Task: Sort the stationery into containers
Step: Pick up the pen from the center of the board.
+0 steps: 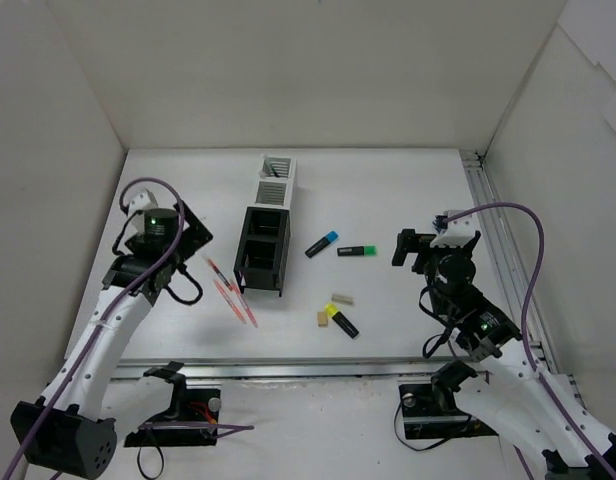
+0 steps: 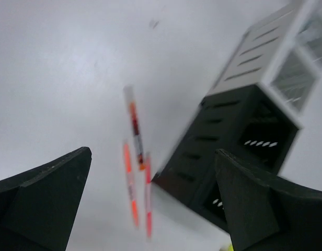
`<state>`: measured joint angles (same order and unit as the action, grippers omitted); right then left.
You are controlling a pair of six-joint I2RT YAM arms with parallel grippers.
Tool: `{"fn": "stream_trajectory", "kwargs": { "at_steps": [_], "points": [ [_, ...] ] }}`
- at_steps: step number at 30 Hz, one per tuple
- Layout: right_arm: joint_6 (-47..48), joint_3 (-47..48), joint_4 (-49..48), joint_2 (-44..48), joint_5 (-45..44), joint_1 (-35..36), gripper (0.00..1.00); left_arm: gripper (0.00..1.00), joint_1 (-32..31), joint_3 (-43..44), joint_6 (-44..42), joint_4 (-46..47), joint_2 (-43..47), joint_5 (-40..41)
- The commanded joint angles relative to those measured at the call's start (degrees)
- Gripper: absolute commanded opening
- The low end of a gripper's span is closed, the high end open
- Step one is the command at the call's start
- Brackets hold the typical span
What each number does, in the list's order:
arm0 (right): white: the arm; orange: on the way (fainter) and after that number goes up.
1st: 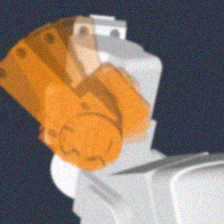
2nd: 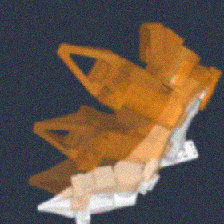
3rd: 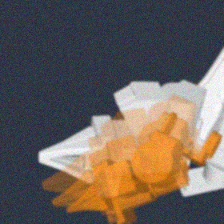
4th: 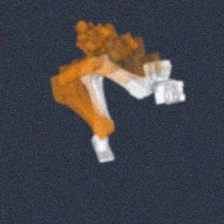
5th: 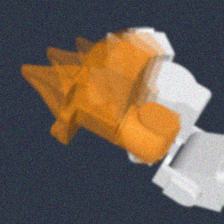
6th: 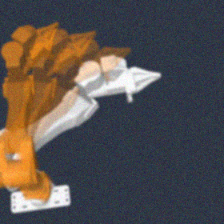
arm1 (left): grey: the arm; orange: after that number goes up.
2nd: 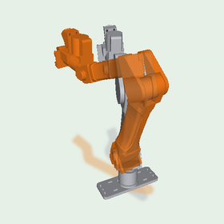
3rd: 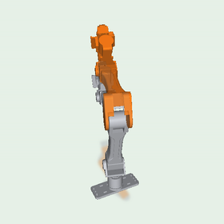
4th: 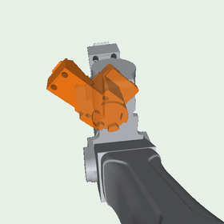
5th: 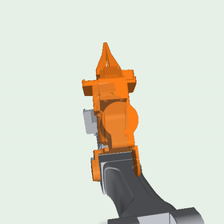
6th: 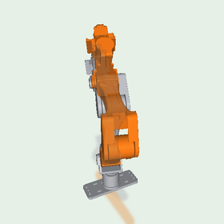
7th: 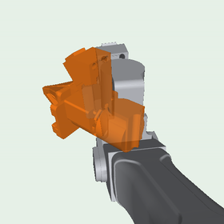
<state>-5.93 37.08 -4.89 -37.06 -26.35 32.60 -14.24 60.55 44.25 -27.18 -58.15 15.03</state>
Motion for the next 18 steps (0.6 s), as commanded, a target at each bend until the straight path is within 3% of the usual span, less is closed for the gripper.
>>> {"fn": "stream_trajectory", "kwargs": {
  "at_steps": [1, 8, 13, 18],
  "points": [
    [-5.75, 2.21, 2.95, -0.83, -6.08, -0.26, 0.98, 1.00, 0.35, -5.96, 10.49, -11.75, 1.10, -2.19],
    [-6.81, 0.45, 4.09, 3.22, -8.72, -0.34, 0.98, 1.00, 2.64, -11.60, 14.90, -8.25, -2.22, -2.37],
    [-6.98, 0.36, 6.01, 3.13, -11.88, -0.26, 0.98, 1.00, 3.17, -6.34, 17.71, -7.88, -12.94, 1.76],
    [-6.81, 0.54, 6.55, 1.55, -14.87, -0.34, 0.98, 0.99, 4.31, 1.12, 18.15, -8.41, -26.10, 0.36]
  ]
}}
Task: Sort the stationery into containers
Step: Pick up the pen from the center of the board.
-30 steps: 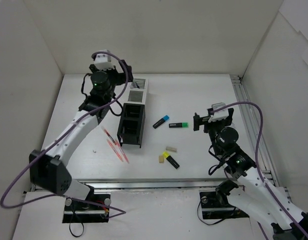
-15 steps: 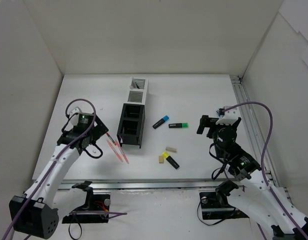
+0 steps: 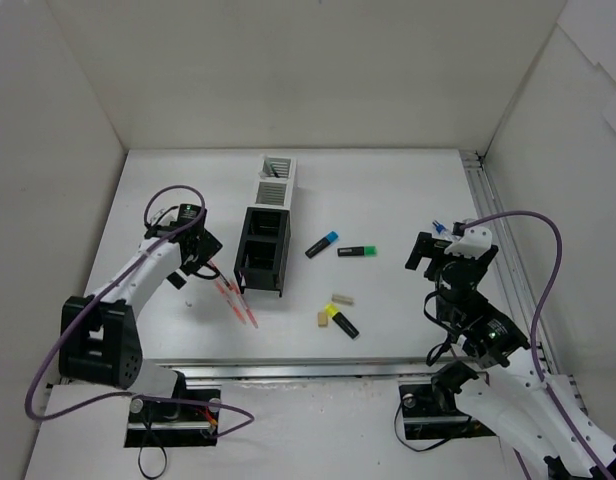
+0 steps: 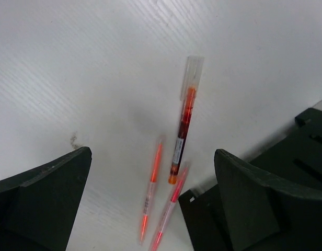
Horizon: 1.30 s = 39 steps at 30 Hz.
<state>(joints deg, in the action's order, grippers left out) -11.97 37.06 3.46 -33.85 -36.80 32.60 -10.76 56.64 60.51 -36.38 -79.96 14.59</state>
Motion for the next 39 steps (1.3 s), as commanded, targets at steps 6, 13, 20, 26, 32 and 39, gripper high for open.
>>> {"fn": "stream_trajectory", "kwargs": {
  "at_steps": [6, 13, 20, 26, 32, 39],
  "points": [
    [-0.25, 1.00, -1.35, -2.72, -5.30, -0.43, 0.98, 0.90, 1.45, 10.33, 2.42, 1.66, -13.97, -0.18],
    [0.45, 1.09, -0.83, -2.72, -6.01, -0.34, 0.98, 0.67, 2.06, 13.14, 3.73, 4.83, -20.66, -1.58],
    [0.72, 1.17, -0.74, -2.89, -6.97, -0.61, 0.98, 0.48, 2.06, 14.81, 6.54, 3.25, -23.57, 0.52],
    [0.45, 1.09, -0.74, -2.28, -7.59, -0.43, 0.98, 0.36, 2.06, 14.28, 8.04, 2.54, -23.13, 1.49],
    [0.28, 0.91, -0.48, -1.05, -8.64, -0.61, 0.98, 0.18, 2.06, 14.64, 7.78, 2.80, -23.48, 1.67],
    [-0.16, 0.12, -0.39, 2.11, -9.00, -0.69, 0.98, 0.00, 3.29, 14.46, 7.61, 2.54, -22.26, 1.84]
  ]
}}
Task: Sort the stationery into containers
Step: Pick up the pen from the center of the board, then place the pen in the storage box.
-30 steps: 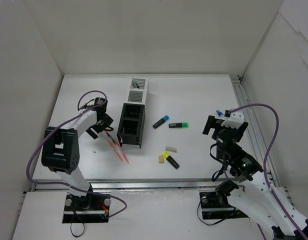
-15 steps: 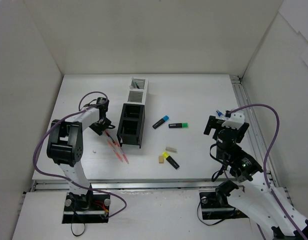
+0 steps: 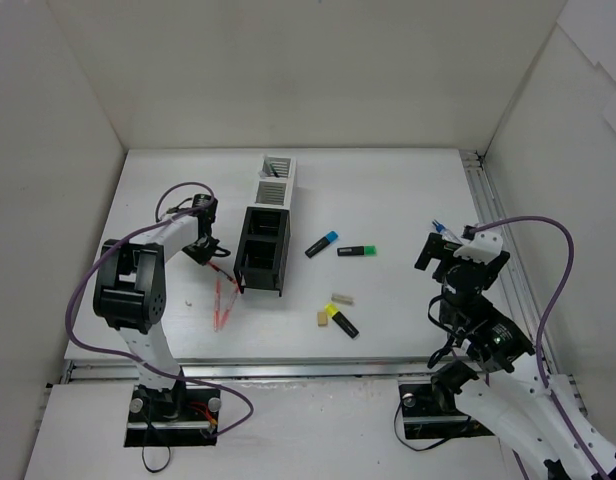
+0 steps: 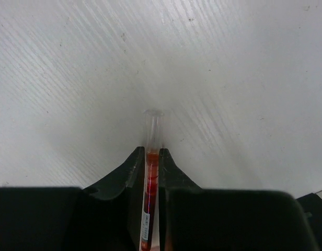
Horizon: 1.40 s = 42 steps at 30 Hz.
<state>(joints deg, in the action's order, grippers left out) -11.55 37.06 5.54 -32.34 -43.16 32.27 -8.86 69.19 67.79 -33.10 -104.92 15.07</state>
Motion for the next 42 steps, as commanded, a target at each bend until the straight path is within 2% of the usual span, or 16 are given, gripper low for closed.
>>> {"fn": "stream_trajectory", "kwargs": {
  "at_steps": [1, 10, 13, 18, 23, 26, 28, 32, 38, 42],
  "points": [
    [-0.58, 0.12, -2.46, 0.78, -2.55, -0.28, 0.98, 0.00, 1.39, 2.00, 0.15, -0.74, 3.23, 1.63],
    [0.04, 0.30, -2.46, 0.87, -1.14, -0.28, 0.98, 0.00, 2.01, 7.00, -5.82, -1.97, 11.39, 9.17],
    [0.21, 0.38, -2.38, 0.70, -0.97, -0.19, 0.98, 0.00, 2.01, 8.94, -11.26, 0.22, 14.21, 11.64],
    [0.65, 0.65, -2.46, -0.36, -1.05, -0.19, 0.98, 0.00, 2.01, 9.65, -29.95, 15.94, 17.29, 7.79],
    [1.70, 0.73, -3.25, -2.02, -1.49, -0.28, 0.98, 0.00, -1.15, 12.63, -43.25, 29.46, 17.83, 1.56],
    [2.50, 0.73, -4.40, -3.69, -1.32, -0.11, 0.98, 0.00, -2.73, 16.84, -47.22, 35.53, 15.28, -2.67],
    [3.02, 0.73, -5.10, -4.31, -1.40, -0.28, 0.98, 0.00, -4.14, 23.16, -48.10, 36.70, 11.42, -4.25],
    [4.43, 0.56, -7.56, -6.07, -2.28, -0.37, 0.98, 0.00, -7.13, 35.19, -50.73, 40.73, 1.51, -4.35],
    [5.84, 0.21, -8.44, -7.56, -4.12, -0.63, 0.98, 0.00, -11.97, 47.51, -58.28, 45.93, -10.64, -3.03],
    [6.63, 0.21, -8.70, -8.18, -4.39, -0.72, 0.98, 0.00, -12.67, 57.19, -57.51, 48.03, -19.96, -3.99]
  ]
}}
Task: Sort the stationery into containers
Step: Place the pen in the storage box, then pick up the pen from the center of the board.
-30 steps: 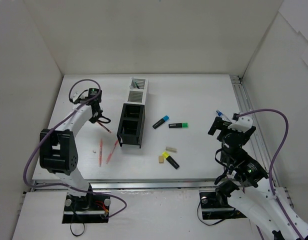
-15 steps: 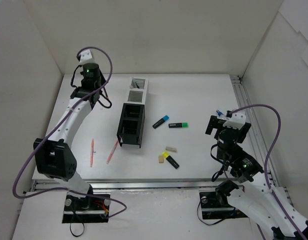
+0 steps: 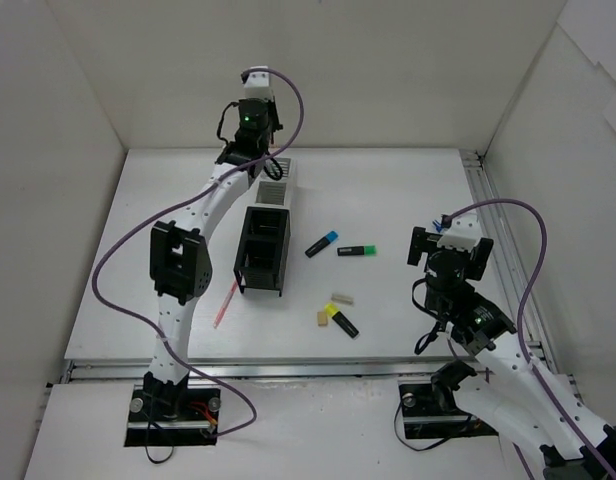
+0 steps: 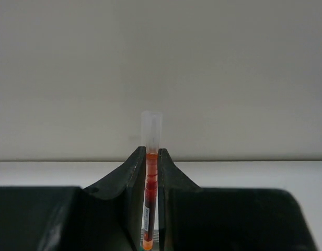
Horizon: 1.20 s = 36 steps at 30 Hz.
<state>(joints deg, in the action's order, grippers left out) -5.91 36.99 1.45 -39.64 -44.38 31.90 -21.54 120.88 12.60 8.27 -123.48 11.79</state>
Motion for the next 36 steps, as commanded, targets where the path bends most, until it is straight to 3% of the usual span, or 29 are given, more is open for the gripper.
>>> {"fn": "stream_trajectory", "kwargs": {
  "at_steps": [1, 5, 11, 15, 16, 18, 19, 21, 22, 24, 25, 30, 31, 33, 36],
  "points": [
    [1.16, 0.27, -4.53, -1.23, -3.17, -0.43, 0.98, 0.00, 0.01, 6.03, -2.23, 8.67, -2.37, -1.15],
    [1.34, 0.10, -4.71, -1.93, -3.87, -0.70, 0.98, 0.00, -1.04, 4.72, -1.97, 12.29, -4.23, -1.51],
    [1.61, 0.18, -5.50, -3.51, -3.52, -0.96, 0.98, 0.02, -1.05, -8.80, -0.30, 20.72, -0.37, -3.36],
    [1.69, 0.54, -5.41, -3.96, -3.43, -0.96, 0.98, 0.20, -1.58, -15.84, 0.32, 22.13, 2.98, -4.41],
    [1.61, 0.54, -5.50, -3.70, -3.43, -0.96, 0.98, 0.32, -1.58, -16.89, -0.46, 23.27, 3.85, -4.41],
    [1.43, 0.54, -5.50, -3.34, -2.82, -0.96, 0.98, 0.39, -2.10, -19.88, -0.82, 23.54, 6.58, -4.50],
    [1.26, 0.36, -5.41, -2.82, -2.73, -0.96, 0.98, 0.51, -2.10, -20.76, -1.08, 23.11, 7.54, -4.67],
    [1.08, 0.36, -5.23, -2.11, -2.20, -0.96, 0.98, 0.63, -2.10, -23.49, -0.65, 22.14, 11.67, -5.54],
    [1.08, 0.19, -5.15, -1.33, -2.11, -1.05, 0.98, 0.77, -2.62, -24.80, -0.39, 21.09, 13.34, -5.81],
    [0.55, 0.10, -4.97, -0.27, -1.24, -0.96, 0.98, 0.89, -2.63, -28.50, 0.84, 18.81, 19.66, -6.86],
    [0.55, -0.08, -4.62, 0.69, -0.45, -1.05, 0.98, 0.99, -2.63, -29.55, 1.28, 13.84, 24.90, -6.87],
    [-0.68, -0.96, -3.91, 3.95, 1.93, -1.05, 0.98, 0.99, -0.71, -36.50, 11.46, -12.17, 41.01, 3.90],
    [-0.77, -0.87, -3.74, 4.04, 2.63, -1.14, 0.98, 0.99, 0.52, -37.90, 14.53, -21.80, 46.00, 5.59],
    [-1.12, -0.69, -3.65, 4.30, 3.59, -1.14, 0.98, 0.99, 4.74, -43.25, 22.59, -30.12, 50.69, 9.98],
    [-1.91, -0.69, -3.47, 4.31, 5.09, -0.96, 0.98, 1.00, 12.64, -51.16, 30.09, -43.91, 58.86, 9.74]
  ]
}}
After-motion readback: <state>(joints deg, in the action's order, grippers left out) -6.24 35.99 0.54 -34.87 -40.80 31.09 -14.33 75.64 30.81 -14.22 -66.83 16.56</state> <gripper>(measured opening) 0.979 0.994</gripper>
